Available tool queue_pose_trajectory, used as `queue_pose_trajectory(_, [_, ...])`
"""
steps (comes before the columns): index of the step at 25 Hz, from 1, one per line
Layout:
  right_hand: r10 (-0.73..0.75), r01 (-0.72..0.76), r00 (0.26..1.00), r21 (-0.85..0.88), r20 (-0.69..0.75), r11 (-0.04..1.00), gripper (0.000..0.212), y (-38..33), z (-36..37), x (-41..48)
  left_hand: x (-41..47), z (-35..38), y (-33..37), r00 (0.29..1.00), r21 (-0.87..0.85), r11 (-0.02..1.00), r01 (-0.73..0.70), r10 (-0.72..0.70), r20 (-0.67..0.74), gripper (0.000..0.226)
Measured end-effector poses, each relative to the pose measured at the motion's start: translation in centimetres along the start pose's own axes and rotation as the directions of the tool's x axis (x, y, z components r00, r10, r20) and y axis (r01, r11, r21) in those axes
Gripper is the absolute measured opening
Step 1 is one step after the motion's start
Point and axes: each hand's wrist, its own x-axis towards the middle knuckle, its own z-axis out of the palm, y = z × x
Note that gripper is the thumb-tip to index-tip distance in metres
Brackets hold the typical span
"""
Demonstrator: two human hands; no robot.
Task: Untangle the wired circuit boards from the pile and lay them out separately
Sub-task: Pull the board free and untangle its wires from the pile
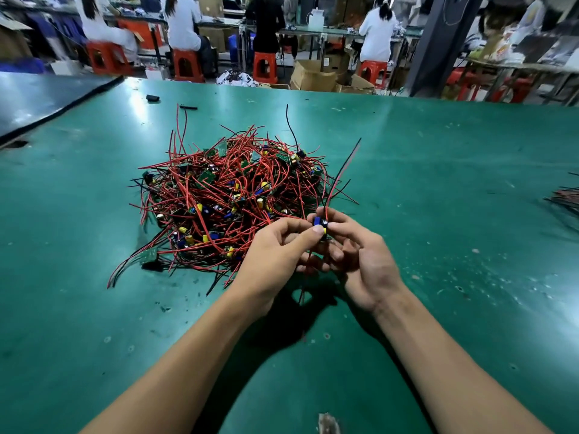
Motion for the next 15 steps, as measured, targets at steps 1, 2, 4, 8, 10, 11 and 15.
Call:
queue_pose_trajectory(1, [-0.013, 0.013, 1.0, -0.016, 0.0, 1.0, 0.024, -0.1, 0.0, -0.1, -0.1, 0.1, 0.0, 1.0, -0.034, 0.999, 0.01, -0.01, 0.005, 0.023])
queue_pose_trajectory(2, [-0.026, 0.026, 1.0, -0.035, 0.001, 0.999, 0.024, 0.0, -0.1, 0.0, -0.2, 0.2, 0.1, 1.0, -0.044, 0.999, 0.011, -0.01, 0.005, 0.023])
queue_pose_trajectory(4, [-0.065, 0.064, 0.998, -0.096, -0.005, 0.993, 0.017, 0.1, -0.2, 0.0, -0.2, 0.2, 0.0, 0.999, 0.013, 1.0, -0.027, 0.027, -0.023, 0.019])
queue_pose_trajectory(8, [-0.233, 0.207, 0.972, -0.42, -0.012, 0.884, 0.008, -0.2, -1.0, 0.1, 0.1, -0.2, -0.3, 0.988, 0.228, 0.967, -0.109, 0.131, -0.084, 0.013])
queue_pose_trajectory(10, [-0.226, 0.214, 0.974, -0.479, 0.035, 0.851, 0.011, -0.4, -1.2, 0.1, 0.3, -0.6, -0.3, 0.993, 0.267, 0.96, -0.079, 0.098, -0.059, 0.014])
queue_pose_trajectory(11, [-0.205, 0.212, 0.976, -0.49, 0.069, 0.846, 0.016, -0.5, -1.3, 0.0, 0.4, -0.8, -0.2, 0.997, 0.256, 0.965, -0.06, 0.068, -0.024, 0.012])
queue_pose_trajectory(15, [-0.219, 0.253, 0.967, -0.602, 0.131, 0.757, 0.011, -0.8, -1.6, -0.3, 0.6, -0.8, -0.5, 0.999, 0.237, 0.971, -0.01, -0.001, 0.047, 0.01])
